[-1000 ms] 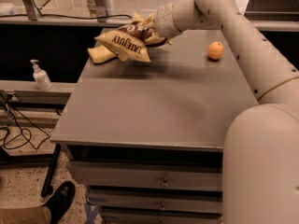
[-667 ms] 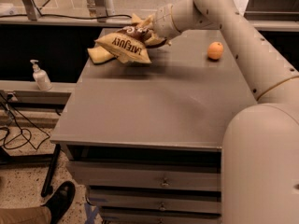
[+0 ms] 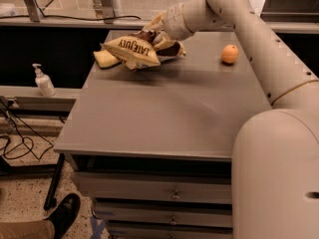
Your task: Move brown chip bag near sponge
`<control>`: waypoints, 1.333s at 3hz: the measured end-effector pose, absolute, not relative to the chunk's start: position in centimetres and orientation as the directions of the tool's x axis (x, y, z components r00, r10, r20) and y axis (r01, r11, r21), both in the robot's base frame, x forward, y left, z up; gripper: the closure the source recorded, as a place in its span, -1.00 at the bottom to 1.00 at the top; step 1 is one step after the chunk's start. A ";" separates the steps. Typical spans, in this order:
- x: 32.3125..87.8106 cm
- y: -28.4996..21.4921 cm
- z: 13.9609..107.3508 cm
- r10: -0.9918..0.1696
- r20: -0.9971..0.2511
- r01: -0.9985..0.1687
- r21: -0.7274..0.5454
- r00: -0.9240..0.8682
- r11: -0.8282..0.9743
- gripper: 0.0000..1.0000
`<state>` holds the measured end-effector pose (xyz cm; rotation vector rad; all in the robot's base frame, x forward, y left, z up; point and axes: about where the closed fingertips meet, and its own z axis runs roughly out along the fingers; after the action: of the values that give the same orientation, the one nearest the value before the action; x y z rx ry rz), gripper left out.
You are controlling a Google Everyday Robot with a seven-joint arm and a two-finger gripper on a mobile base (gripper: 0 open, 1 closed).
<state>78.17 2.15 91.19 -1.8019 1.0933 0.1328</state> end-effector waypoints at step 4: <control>76.5 -2.3 96.8 -0.623 -0.680 -0.794 -0.589 0.387 0.150 -1.00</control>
Offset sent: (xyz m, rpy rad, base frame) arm 0.0042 -0.0391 0.0217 0.0201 -0.0245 -0.0999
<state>76.46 -2.28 96.79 -1.5480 1.3108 0.1953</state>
